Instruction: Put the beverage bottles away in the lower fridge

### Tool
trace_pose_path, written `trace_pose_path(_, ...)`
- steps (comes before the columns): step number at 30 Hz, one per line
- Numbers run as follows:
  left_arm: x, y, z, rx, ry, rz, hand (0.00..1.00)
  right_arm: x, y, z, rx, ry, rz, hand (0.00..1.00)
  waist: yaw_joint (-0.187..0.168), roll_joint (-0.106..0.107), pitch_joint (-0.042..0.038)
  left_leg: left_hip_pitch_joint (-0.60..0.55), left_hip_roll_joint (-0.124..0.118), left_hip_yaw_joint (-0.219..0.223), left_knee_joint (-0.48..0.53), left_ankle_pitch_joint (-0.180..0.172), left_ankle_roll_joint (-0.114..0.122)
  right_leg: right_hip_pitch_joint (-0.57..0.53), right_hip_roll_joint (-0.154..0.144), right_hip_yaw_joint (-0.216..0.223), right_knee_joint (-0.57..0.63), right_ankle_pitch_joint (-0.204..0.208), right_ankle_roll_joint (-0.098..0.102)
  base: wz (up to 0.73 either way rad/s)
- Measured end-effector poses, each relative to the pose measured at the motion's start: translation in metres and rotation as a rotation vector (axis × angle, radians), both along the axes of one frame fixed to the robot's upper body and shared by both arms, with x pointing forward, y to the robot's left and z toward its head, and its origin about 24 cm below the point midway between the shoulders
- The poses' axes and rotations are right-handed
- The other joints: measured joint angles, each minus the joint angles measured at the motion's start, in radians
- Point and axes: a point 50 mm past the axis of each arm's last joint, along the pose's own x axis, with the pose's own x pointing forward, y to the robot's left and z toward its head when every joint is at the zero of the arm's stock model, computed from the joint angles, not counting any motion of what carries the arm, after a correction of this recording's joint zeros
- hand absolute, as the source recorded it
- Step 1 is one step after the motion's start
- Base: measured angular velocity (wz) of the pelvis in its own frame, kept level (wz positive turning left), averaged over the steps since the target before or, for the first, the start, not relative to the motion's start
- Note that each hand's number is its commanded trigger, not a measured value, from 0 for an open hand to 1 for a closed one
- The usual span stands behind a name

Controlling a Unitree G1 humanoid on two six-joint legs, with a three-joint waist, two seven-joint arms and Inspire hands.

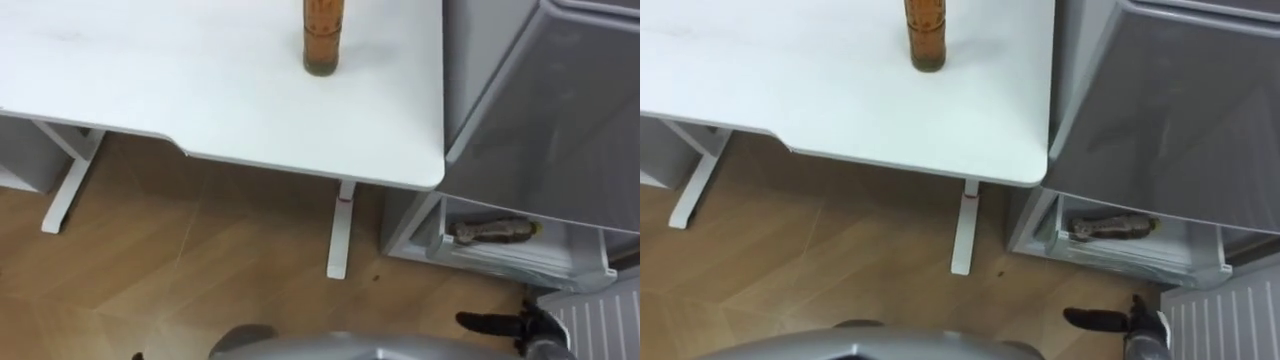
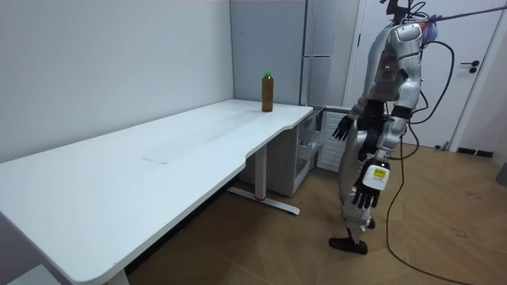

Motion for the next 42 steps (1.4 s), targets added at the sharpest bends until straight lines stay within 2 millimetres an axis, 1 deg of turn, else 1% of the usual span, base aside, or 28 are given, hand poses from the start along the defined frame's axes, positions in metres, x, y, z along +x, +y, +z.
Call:
trace_pose_path(4, -0.005, -0.004, -0.002, -0.016, 0.033, 0.011, 0.00, -0.006, 0.012, -0.005, 0.045, 0.026, 0.021, 0.00, -0.003, -0.006, 0.0014, 0.007, -0.001, 0.003, -0.002, 0.000, 0.000, 0.013, 0.001, 0.000, -0.010, 0.001, 0.000, 0.00)
trace_pose_path(5, -0.005, -0.004, -0.002, -0.017, 0.039, 0.013, 0.00, -0.010, 0.015, -0.007, 0.057, 0.050, 0.022, 0.00, -0.002, -0.006, 0.0011, 0.016, 0.000, 0.004, -0.006, -0.001, 0.000, 0.024, 0.003, 0.001, -0.018, 0.003, 0.000, 0.00)
trace_pose_path(9, 0.000, -0.003, -0.002, -0.020, 0.048, 0.038, 0.00, -0.019, 0.017, -0.009, 0.082, 0.099, -0.001, 0.00, -0.004, 0.003, 0.0010, 0.017, 0.002, 0.004, -0.005, -0.007, -0.001, 0.034, 0.009, 0.005, -0.034, 0.005, -0.002, 0.00)
trace_pose_path(11, 0.003, -0.003, -0.003, -0.023, 0.047, 0.047, 0.00, -0.024, 0.020, -0.011, 0.093, 0.121, -0.016, 0.00, -0.005, 0.009, -0.0010, 0.018, 0.002, 0.002, -0.005, -0.007, -0.002, 0.037, 0.010, 0.005, -0.033, 0.006, -0.004, 0.00)
trace_pose_path(14, 0.008, -0.005, -0.003, -0.029, 0.043, 0.047, 0.00, -0.033, 0.022, -0.012, 0.107, 0.144, -0.051, 0.00, -0.016, 0.017, 0.0015, 0.016, 0.002, 0.001, -0.008, -0.008, -0.003, 0.033, 0.010, 0.003, -0.033, 0.007, -0.005, 0.00)
trace_pose_path(16, 0.010, -0.004, -0.003, -0.026, 0.044, 0.042, 0.00, -0.036, 0.022, -0.012, 0.107, 0.149, -0.069, 0.00, -0.026, 0.023, 0.0014, 0.021, 0.002, 0.005, -0.016, -0.008, -0.003, 0.031, 0.010, 0.007, -0.033, 0.007, -0.005, -0.10)
trace_pose_path(19, 0.020, -0.008, -0.005, -0.036, 0.021, 0.062, 0.00, -0.038, 0.021, -0.012, 0.105, 0.157, -0.072, 0.00, -0.030, 0.032, 0.0018, 0.049, 0.005, 0.034, -0.043, -0.007, -0.005, 0.032, 0.009, 0.041, -0.032, 0.008, -0.005, -0.28)
trace_pose_path(22, 0.029, -0.012, -0.006, -0.052, -0.008, 0.095, 0.00, -0.040, 0.022, -0.012, 0.108, 0.168, -0.075, 0.00, -0.031, 0.031, 0.0016, 0.064, 0.006, 0.049, -0.057, -0.006, -0.005, 0.033, 0.008, 0.059, -0.032, 0.008, -0.005, -0.20)
trace_pose_path(24, 0.036, -0.014, -0.006, -0.064, -0.030, 0.118, 0.00, -0.043, 0.022, -0.013, 0.112, 0.188, -0.077, 0.00, -0.040, 0.030, 0.0010, 0.072, 0.006, 0.057, -0.069, -0.006, -0.006, 0.032, 0.008, 0.068, -0.033, 0.008, -0.005, -0.14)
trace_pose_path(26, 0.039, -0.014, -0.006, -0.065, -0.038, 0.118, 0.00, -0.044, 0.022, -0.013, 0.112, 0.194, -0.079, 0.00, -0.049, 0.028, 0.0001, 0.082, 0.007, 0.065, -0.077, -0.006, -0.006, 0.033, 0.008, 0.078, -0.032, 0.008, -0.005, -0.16)
trace_pose_path(28, 0.043, -0.014, -0.006, -0.066, -0.047, 0.115, 0.00, -0.044, 0.023, -0.013, 0.111, 0.195, -0.069, 0.00, -0.054, 0.025, -0.0009, 0.092, 0.008, 0.073, -0.088, -0.005, -0.007, 0.033, 0.009, 0.087, -0.032, 0.008, -0.005, -0.16)
trace_pose_path(29, 0.045, -0.014, -0.005, -0.065, -0.053, 0.113, 0.00, -0.043, 0.023, -0.013, 0.108, 0.197, -0.054, 0.00, -0.055, 0.022, -0.0029, 0.096, 0.007, 0.074, -0.088, -0.005, -0.007, 0.034, 0.009, 0.088, -0.032, 0.008, -0.005, -0.07)
trace_pose_path(32, 0.054, -0.014, -0.005, -0.064, -0.078, 0.107, 0.00, -0.046, 0.022, -0.013, 0.100, 0.210, -0.037, 0.00, -0.056, 0.019, -0.0029, 0.105, 0.007, 0.074, -0.087, -0.005, -0.007, 0.042, 0.009, 0.088, -0.032, 0.009, -0.005, -0.01)
trace_pose_path(34, 0.059, -0.013, -0.004, -0.058, -0.099, 0.104, 0.00, -0.044, 0.022, -0.013, 0.091, 0.215, -0.006, 0.00, -0.055, 0.018, -0.0001, 0.111, 0.007, 0.074, -0.086, -0.005, -0.007, 0.047, 0.008, 0.089, -0.032, 0.009, -0.005, -0.02)
trace_pose_path(35, 0.062, -0.013, -0.003, -0.047, -0.112, 0.105, 0.00, -0.041, 0.022, -0.013, 0.083, 0.213, 0.008, 0.00, -0.051, 0.021, 0.0028, 0.116, 0.008, 0.077, -0.086, -0.005, -0.007, 0.049, 0.008, 0.089, -0.031, 0.009, -0.005, -0.11)
trace_pose_path(37, 0.068, -0.011, -0.001, -0.029, -0.140, 0.118, 0.00, -0.033, 0.022, -0.012, 0.079, 0.200, 0.027, 0.00, -0.049, 0.021, 0.0040, 0.120, 0.010, 0.087, -0.086, -0.005, -0.008, 0.048, 0.008, 0.093, -0.032, 0.009, -0.005, -0.15)
trace_pose_path(39, 0.083, -0.005, 0.006, -0.014, -0.233, 0.199, 0.00, -0.022, 0.022, -0.012, 0.074, 0.179, 0.047, 0.00, -0.042, 0.026, 0.0035, 0.121, 0.017, 0.090, -0.086, -0.005, -0.008, 0.047, 0.013, 0.097, -0.031, 0.015, -0.008, -0.10)
trace_pose_path(40, 0.088, -0.004, 0.008, -0.002, -0.255, 0.208, 0.00, -0.020, 0.022, -0.012, 0.072, 0.176, 0.057, 0.00, -0.039, 0.027, 0.0028, 0.121, 0.017, 0.090, -0.087, -0.006, -0.008, 0.047, 0.014, 0.097, -0.031, 0.017, -0.009, -0.07)
trace_pose_path(41, 0.097, 0.000, 0.012, 0.023, -0.297, 0.222, 0.00, -0.016, 0.021, -0.012, 0.064, 0.173, 0.081, 0.00, -0.032, 0.027, 0.0045, 0.122, 0.019, 0.090, -0.089, -0.006, -0.009, 0.048, 0.016, 0.100, -0.031, 0.019, -0.010, -0.06)
trace_pose_path(42, 0.105, 0.002, 0.015, 0.048, -0.333, 0.235, 0.00, -0.012, 0.021, -0.011, 0.058, 0.170, 0.098, 0.00, -0.030, 0.030, 0.0042, 0.122, 0.020, 0.090, -0.087, -0.005, -0.009, 0.049, 0.018, 0.100, -0.031, 0.021, -0.010, -0.04)
